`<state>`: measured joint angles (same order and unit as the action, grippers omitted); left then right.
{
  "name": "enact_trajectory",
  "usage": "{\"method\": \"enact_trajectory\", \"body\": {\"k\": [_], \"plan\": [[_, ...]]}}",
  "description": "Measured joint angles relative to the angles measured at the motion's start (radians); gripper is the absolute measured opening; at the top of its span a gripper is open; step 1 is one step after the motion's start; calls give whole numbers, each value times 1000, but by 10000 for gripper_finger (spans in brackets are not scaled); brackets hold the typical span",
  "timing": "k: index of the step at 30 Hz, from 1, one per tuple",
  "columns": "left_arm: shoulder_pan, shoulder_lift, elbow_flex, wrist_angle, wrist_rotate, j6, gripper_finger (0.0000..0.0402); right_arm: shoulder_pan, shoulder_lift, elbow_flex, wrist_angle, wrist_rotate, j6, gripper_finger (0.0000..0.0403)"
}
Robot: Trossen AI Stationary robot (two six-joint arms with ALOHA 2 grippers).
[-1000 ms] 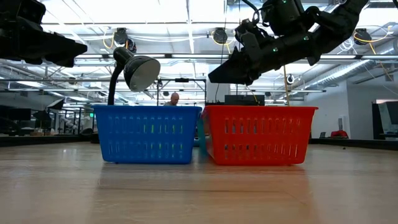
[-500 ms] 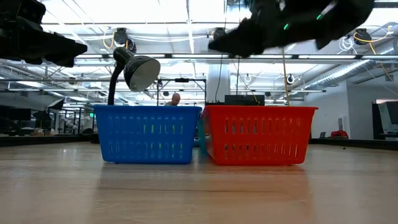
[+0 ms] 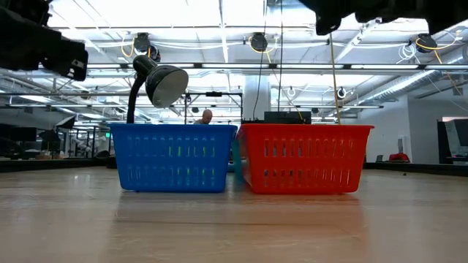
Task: Pick & Place Markers
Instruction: Put the red highlighter pen into the blue bin
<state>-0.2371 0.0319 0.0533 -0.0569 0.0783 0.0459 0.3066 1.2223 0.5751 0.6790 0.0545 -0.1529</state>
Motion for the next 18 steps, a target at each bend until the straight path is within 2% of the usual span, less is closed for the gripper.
{"method": "enact_trajectory", "body": {"k": [5,10,14,18], "plan": [[0,15,-1,0,0,1,159,3,-24,-85,93,0,13,130],[0,26,0,11,-2,6,159,1,-46,-110,108,3,5,130],[0,27,0,141,-32,73,159,1,-57,-111,122,1,-11,130],[0,27,0,273,-18,-79,159,-1,-64,-111,119,3,-46,130]]}}
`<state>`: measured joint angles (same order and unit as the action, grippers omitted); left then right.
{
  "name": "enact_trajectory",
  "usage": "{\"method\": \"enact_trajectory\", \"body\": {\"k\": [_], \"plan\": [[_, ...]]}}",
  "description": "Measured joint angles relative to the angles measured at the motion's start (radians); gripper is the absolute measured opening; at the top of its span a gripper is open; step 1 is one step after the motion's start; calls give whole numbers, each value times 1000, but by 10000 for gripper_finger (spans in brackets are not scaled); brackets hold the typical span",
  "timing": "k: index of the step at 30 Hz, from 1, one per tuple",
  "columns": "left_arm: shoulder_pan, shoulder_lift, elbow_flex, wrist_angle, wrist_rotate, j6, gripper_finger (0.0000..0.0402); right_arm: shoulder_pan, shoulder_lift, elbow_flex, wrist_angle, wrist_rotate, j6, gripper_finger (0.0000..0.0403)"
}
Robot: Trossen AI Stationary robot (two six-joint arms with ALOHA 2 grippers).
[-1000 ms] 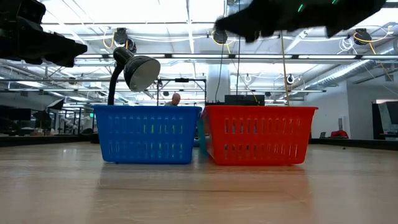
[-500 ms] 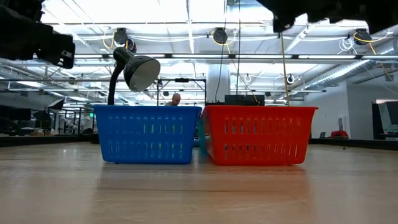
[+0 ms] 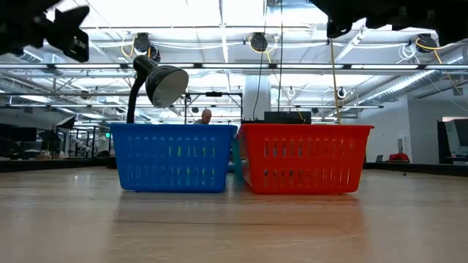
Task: Pick & Place Markers
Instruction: Put the red highlighter pen into the blue bin
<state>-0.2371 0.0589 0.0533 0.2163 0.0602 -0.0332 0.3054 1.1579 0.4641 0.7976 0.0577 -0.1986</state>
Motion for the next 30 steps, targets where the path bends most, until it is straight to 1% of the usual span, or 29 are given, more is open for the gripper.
{"method": "enact_trajectory", "body": {"k": [2,4,6,8,10,11,15,20,22,24,26,28,30], "plan": [[0,0,1,23,5,-70,159,-6,1,0,0,1,-3,130],[0,0,1,1,9,-80,159,-19,0,0,5,2,-4,130],[0,0,1,-38,7,-53,159,-36,0,0,9,3,-3,130],[-1,10,0,-41,-35,-30,159,-54,1,0,23,27,0,130],[0,25,0,-6,-94,-49,159,-74,0,0,37,59,-3,130],[1,32,0,25,-107,-58,159,-81,0,0,42,72,-6,130],[0,41,0,46,-109,-70,159,-108,0,0,40,73,-36,130],[0,45,1,42,-98,-163,159,-113,0,0,23,73,-61,130],[0,68,1,81,-114,-174,159,-113,1,0,21,73,-61,130],[-1,109,6,157,-113,-203,159,-113,0,0,22,73,-63,130],[-14,172,58,145,-113,-223,159,-113,0,0,25,72,-92,130],[-39,272,144,44,-143,-228,159,-113,0,0,40,72,-126,130],[-68,417,258,-96,-184,-238,159,-116,0,0,53,72,-144,130]]}}
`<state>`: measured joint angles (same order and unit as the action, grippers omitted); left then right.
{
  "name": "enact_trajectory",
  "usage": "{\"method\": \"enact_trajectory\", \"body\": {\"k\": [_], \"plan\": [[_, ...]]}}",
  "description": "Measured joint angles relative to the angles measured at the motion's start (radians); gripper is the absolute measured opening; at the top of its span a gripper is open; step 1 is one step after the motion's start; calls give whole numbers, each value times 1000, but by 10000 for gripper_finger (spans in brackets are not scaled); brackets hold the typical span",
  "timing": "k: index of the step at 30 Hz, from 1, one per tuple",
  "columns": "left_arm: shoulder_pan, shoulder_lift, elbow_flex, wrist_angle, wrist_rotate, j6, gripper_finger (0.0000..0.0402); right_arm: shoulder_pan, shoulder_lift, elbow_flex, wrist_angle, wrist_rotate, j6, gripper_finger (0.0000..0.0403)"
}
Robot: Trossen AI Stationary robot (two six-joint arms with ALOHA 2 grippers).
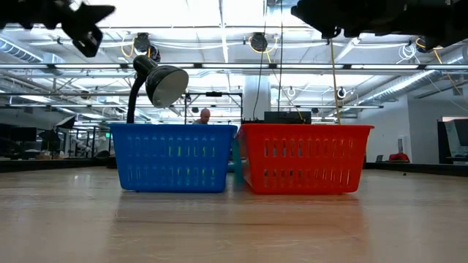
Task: Pick & Place Markers
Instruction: Put the red highlighter pen into the blue bin
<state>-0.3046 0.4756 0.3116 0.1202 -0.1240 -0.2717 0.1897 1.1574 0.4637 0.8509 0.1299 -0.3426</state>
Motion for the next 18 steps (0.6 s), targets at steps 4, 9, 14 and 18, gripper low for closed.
{"method": "enact_trajectory", "body": {"k": [4,9,14,18], "plan": [[-80,340,282,-303,-13,-19,159,-7,1,0,-2,1,-11,130],[-174,761,618,-762,37,-45,159,-7,1,0,-19,0,-11,130],[-224,1072,812,-1128,62,-72,159,-7,1,0,-19,0,25,130],[-249,1224,852,-1305,114,-30,159,-7,1,0,-18,0,36,130]]}}
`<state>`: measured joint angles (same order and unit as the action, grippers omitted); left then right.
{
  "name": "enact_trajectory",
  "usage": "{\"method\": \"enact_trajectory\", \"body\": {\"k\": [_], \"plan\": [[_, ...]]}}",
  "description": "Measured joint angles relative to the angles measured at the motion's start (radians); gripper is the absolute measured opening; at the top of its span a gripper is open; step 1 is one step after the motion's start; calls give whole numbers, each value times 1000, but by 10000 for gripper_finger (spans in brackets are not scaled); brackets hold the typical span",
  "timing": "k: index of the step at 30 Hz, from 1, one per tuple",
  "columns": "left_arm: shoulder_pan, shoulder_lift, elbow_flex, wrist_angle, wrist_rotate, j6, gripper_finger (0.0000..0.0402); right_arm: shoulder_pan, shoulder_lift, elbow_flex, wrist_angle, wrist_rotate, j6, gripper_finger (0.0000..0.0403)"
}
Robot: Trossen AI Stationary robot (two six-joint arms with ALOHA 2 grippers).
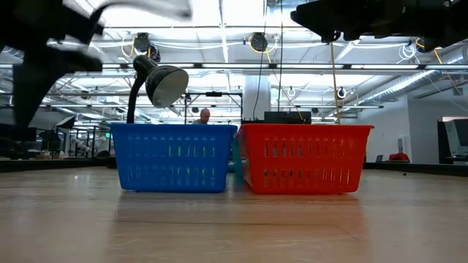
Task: Pick & Place Markers
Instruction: Put the red highlighter pen into the blue bin
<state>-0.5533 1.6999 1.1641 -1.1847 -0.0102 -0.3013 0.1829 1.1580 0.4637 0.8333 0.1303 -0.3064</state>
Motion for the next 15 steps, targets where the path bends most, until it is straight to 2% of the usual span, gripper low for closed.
{"method": "enact_trajectory", "body": {"k": [7,15], "plan": [[-6,144,0,-100,33,8,159,0,0,0,0,0,0,130],[-16,157,-1,-79,63,57,159,0,0,0,-9,0,-18,130]]}}
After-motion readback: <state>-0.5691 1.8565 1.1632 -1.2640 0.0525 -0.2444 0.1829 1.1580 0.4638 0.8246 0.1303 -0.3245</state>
